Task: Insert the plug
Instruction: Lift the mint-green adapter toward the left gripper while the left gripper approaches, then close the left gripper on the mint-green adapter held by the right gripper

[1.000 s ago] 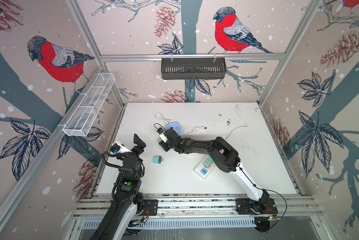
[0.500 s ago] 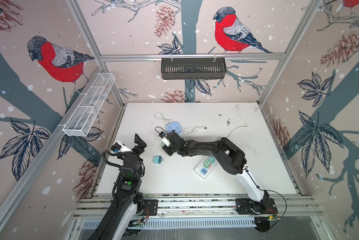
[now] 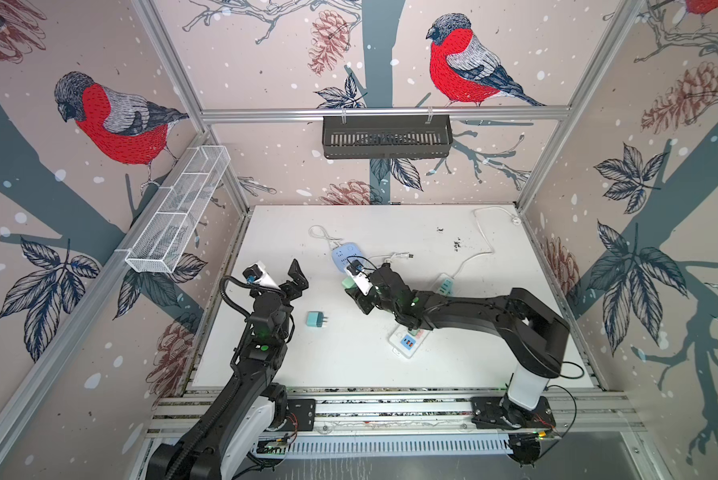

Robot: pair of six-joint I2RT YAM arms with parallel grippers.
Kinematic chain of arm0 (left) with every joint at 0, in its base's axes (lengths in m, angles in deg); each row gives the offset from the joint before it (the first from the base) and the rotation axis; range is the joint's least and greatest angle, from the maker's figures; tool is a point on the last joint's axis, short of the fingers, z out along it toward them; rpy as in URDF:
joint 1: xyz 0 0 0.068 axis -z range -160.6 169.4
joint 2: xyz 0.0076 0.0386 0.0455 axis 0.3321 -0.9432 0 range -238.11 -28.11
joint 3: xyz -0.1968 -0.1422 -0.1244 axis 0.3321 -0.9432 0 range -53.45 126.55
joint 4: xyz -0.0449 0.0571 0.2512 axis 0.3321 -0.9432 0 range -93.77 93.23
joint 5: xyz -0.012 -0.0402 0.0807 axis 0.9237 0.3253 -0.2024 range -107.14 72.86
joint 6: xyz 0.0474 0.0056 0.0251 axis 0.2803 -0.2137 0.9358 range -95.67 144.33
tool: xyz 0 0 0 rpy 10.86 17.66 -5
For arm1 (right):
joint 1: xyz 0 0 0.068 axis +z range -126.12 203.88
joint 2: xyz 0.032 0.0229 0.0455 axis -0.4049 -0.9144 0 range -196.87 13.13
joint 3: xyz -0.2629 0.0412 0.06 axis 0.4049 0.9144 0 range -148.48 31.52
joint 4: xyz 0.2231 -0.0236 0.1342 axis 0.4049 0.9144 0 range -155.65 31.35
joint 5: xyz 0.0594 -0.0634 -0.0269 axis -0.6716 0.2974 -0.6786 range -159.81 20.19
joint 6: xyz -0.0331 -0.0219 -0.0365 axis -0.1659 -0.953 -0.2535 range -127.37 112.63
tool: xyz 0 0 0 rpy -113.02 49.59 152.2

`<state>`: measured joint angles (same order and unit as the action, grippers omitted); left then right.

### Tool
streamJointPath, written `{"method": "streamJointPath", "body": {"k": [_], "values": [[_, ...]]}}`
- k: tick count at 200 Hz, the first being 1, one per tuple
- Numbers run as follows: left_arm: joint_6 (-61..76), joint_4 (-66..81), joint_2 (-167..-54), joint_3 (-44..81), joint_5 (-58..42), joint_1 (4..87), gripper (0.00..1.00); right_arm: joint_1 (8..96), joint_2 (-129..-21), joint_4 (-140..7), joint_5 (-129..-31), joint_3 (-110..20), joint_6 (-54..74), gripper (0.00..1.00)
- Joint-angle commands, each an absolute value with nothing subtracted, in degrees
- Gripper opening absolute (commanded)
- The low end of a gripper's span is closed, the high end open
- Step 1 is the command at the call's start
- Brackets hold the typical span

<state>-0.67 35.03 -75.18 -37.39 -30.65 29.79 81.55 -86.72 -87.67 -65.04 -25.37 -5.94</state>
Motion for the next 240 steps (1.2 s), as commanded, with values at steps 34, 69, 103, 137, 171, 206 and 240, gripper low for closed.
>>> {"method": "streamJointPath", "body": {"k": [34,69,103,137,171,206,240], "values": [[3.8,43.7,-82.3,-33.9,-3.9,29.9,0.97,81.2,-75.0,-101.5,-56.1,-11.5,-8.2,0.24],[4.7,49.2,-83.5,-34.7,6.1,30.5,0.97,81.0,-68.6,-106.6,-53.1,-4.8,-9.1,0.20],[8.0,51.8,-84.0,-34.9,14.0,35.3,0.97,81.1,-63.4,-112.7,-49.8,1.2,-10.2,0.16],[9.0,49.7,-86.9,-31.4,21.5,38.3,0.95,81.2,-60.7,-120.7,-49.1,6.4,-13.4,0.03],[7.1,50.7,-91.9,-28.6,25.0,39.1,0.94,81.2,-58.9,-122.2,-46.7,8.0,-15.3,0.02],[6.9,48.5,-95.8,-25.1,25.8,42.5,0.92,81.3,-57.2,-132.4,-45.4,12.9,-22.2,0.01],[8.6,45.1,-95.7,-22.9,25.2,45.8,0.89,81.8,-58.4,-140.5,-49.3,17.1,-31.8,0.01]]}}
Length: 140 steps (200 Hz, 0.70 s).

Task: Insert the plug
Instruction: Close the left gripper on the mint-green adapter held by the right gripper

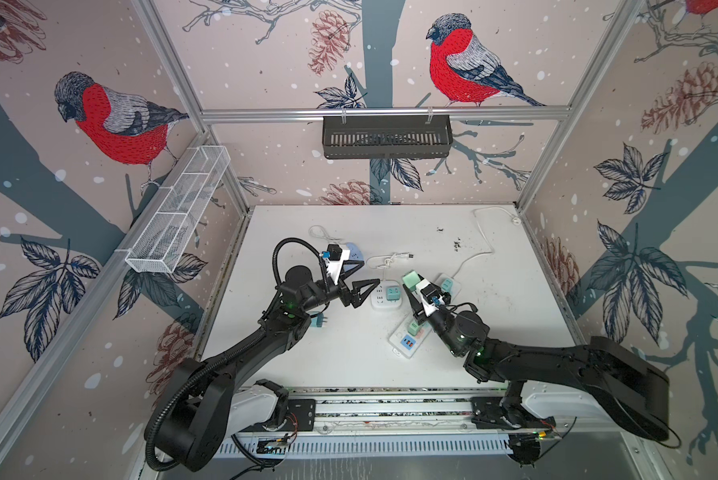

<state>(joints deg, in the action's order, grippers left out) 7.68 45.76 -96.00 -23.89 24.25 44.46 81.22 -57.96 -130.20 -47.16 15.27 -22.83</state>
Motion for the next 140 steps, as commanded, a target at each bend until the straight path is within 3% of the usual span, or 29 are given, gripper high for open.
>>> {"method": "streamJointPath", "body": {"k": [1,86,140], "values": [[8.6,45.1,-95.6,-22.9,25.2,45.8,0.89,81.9,-58.4,-140.8,-49.2,17.2,-32.1,0.01],[13.1,39.7,-97.2,-19.6,26.1,52.8,0.89,86.2,-65.8,-156.9,-43.7,19.6,-48.8,0.00],[13.6,34.0,-104.2,-13.2,27.1,54.2,0.73,88.7,-74.5,-171.0,-39.8,18.8,-57.8,0.00]]}}
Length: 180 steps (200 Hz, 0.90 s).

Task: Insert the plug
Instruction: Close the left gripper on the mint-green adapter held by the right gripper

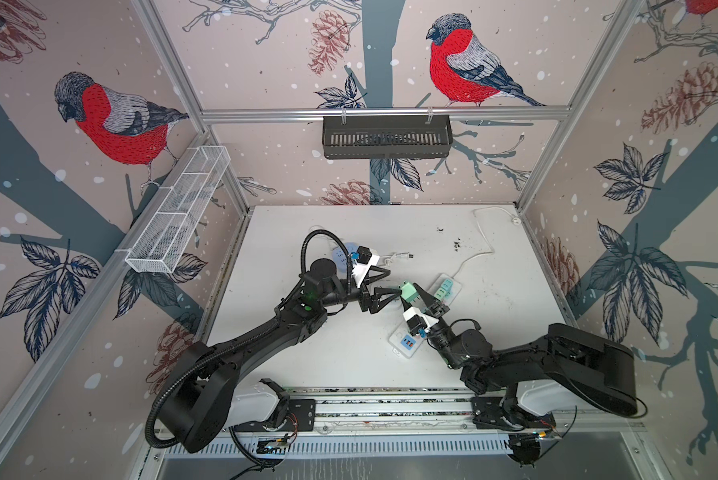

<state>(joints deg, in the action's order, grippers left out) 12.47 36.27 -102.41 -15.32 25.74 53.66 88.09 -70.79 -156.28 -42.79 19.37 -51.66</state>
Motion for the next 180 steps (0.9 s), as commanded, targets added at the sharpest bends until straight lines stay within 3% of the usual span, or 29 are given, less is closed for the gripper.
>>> {"method": "streamJointPath", "body": {"k": [1,44,89,180], "values": [[13.6,33.9,-104.2,-13.1,27.0,54.2,0.73,88.7,-74.8,-171.3,-39.8,18.7,-58.0,0.00],[16.0,31.6,-103.6,-12.9,27.1,55.7,0.72,89.1,-80.4,-172.5,-39.3,16.1,-60.2,0.00],[17.5,31.1,-101.7,-14.2,23.8,55.8,0.73,88.0,-76.9,-172.6,-43.8,18.1,-56.7,0.00],[17.5,31.4,-102.5,-13.8,31.2,55.9,0.72,85.8,-70.0,-172.5,-50.8,22.5,-53.0,0.00]]}}
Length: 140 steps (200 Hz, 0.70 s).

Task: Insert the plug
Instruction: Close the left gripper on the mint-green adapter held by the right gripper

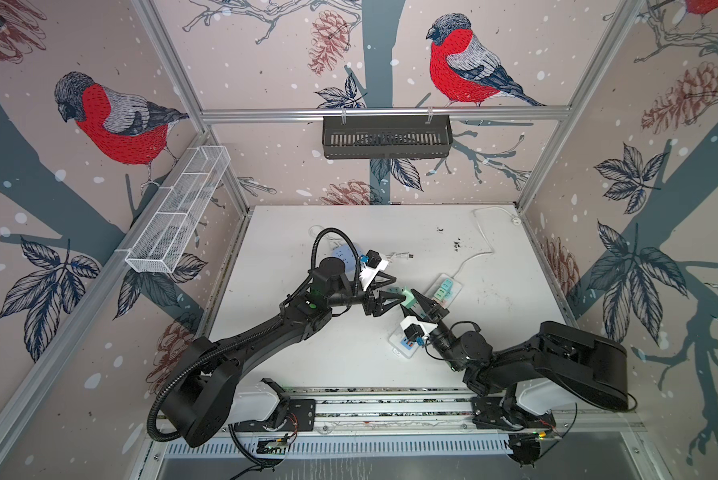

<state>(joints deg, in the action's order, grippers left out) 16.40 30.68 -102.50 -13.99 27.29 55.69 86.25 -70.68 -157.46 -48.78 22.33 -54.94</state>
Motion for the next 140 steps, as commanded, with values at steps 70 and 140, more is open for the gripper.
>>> {"method": "streamJointPath", "body": {"k": [70,140], "values": [[18.6,30.3,-104.1,-12.5,31.2,57.4,0.72,85.4,-70.2,-172.5,-53.2,21.2,-52.5,0.00],[19.8,29.1,-103.8,-12.3,30.1,57.9,0.47,84.6,-71.4,-172.5,-53.4,20.1,-52.0,0.00]]}}
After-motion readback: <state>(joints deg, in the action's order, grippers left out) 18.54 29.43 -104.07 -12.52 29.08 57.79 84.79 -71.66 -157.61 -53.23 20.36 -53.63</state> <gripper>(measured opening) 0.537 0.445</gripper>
